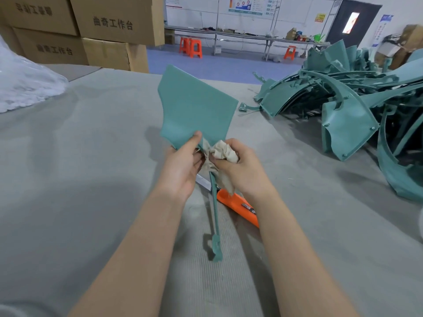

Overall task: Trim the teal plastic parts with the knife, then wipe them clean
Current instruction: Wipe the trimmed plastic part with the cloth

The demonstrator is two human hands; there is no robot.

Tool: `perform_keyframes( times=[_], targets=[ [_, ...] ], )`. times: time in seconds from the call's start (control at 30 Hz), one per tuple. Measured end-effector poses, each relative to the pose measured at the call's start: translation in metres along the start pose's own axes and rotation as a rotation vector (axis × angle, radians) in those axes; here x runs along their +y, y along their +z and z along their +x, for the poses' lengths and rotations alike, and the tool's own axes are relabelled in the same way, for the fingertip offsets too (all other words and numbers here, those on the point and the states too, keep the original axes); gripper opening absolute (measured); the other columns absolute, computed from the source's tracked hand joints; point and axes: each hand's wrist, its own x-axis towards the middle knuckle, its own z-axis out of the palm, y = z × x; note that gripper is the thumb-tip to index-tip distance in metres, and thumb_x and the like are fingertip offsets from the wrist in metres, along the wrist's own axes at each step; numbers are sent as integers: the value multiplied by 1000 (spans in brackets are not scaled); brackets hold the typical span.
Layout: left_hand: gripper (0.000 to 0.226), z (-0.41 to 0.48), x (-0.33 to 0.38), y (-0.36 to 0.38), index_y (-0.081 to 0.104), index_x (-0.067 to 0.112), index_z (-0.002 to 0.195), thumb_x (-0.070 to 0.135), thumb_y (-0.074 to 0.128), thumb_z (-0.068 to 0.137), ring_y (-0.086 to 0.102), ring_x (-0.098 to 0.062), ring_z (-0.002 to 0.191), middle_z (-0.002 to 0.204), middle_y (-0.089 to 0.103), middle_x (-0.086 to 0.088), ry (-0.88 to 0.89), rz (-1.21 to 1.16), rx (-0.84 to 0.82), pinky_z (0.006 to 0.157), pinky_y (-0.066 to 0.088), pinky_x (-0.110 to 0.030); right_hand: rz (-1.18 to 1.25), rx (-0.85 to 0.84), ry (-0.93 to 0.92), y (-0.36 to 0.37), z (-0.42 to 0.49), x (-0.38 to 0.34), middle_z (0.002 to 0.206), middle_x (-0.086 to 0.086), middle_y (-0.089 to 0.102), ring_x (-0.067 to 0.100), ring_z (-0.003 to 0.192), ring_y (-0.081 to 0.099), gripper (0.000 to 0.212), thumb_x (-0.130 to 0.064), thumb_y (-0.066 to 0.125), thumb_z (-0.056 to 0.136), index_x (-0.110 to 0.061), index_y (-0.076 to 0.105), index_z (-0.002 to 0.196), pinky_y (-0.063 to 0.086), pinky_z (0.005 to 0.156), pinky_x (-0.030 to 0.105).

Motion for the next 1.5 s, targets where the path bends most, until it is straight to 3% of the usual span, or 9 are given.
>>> perform_keyframes(
  times=[0.17, 0.3, 0.47, 0.6, 0.7, 0.93, 1.13, 1.27, 1.5],
  targets=[
    [12, -5, -7, 6, 64, 14, 96, 9, 53, 96, 69, -7, 61, 74, 73, 1, -63, 81, -35, 53, 52, -19, 2, 173, -47, 2, 2, 2, 82, -2, 65, 17, 82, 61, 29, 0, 64, 86, -28, 59, 83, 53, 83, 43],
    [16, -1, -1, 0, 60, 12, 110, 10, 54, 96, 69, -10, 65, 89, 71, -3, -19, 48, 33, 57, 55, -22, 21, -57, 16, 0, -1, -2, 73, -2, 62, 5, 67, 56, 25, 8, 64, 85, -16, 60, 80, 48, 66, 21],
    [27, 5, 9, -8, 57, 12, 123, 14, 55, 96, 64, -14, 78, 105, 68, -6, 45, -8, 77, 74, 50, -28, -103, -254, 101, -9, -6, -3, 88, 27, 65, 19, 78, 57, 14, 1, 67, 86, 7, 64, 99, 50, 76, 39],
    [22, 1, 2, 0, 59, 10, 117, 11, 55, 96, 67, -11, 68, 89, 71, -4, -19, 19, 22, 61, 55, -22, -100, -70, -8, -4, -1, -7, 73, 0, 63, 13, 73, 56, 18, 3, 69, 83, -14, 63, 82, 47, 74, 33],
    [14, -4, -5, 5, 61, 9, 107, 8, 52, 96, 65, -7, 53, 68, 71, 2, -75, 100, -53, 50, 52, -20, -91, 111, -37, -5, 3, -3, 91, 11, 67, 26, 88, 62, 18, -3, 69, 84, -19, 64, 89, 51, 86, 45],
    [13, -4, -7, 3, 61, 18, 102, 11, 52, 97, 71, -11, 67, 78, 74, 3, -110, 142, -116, 57, 57, -25, 25, 606, 8, -20, 4, 1, 87, -3, 64, 14, 82, 58, 4, -23, 63, 89, -24, 59, 89, 49, 77, 38],
    [15, -1, 1, -1, 60, 12, 110, 15, 52, 98, 71, -13, 70, 87, 72, -3, -86, 6, -66, 63, 59, -27, 243, 295, 88, -23, 3, -7, 90, 1, 71, 15, 86, 66, 4, -16, 65, 91, -20, 63, 91, 51, 80, 34],
    [28, -4, -1, 2, 60, 6, 120, 23, 48, 101, 67, -7, 61, 89, 69, -5, -90, 94, -76, 51, 51, -19, -91, -7, -43, -1, 1, -6, 94, 17, 65, 28, 96, 60, 15, -6, 68, 85, -19, 61, 86, 50, 85, 41],
    [14, -13, -4, 5, 61, 18, 96, 22, 48, 101, 71, -16, 62, 70, 73, -1, -113, 313, -219, 54, 55, -25, -186, 448, -88, -10, 5, 3, 107, 18, 59, 27, 96, 57, 15, -11, 64, 87, -9, 62, 102, 49, 87, 41]
  ],
)
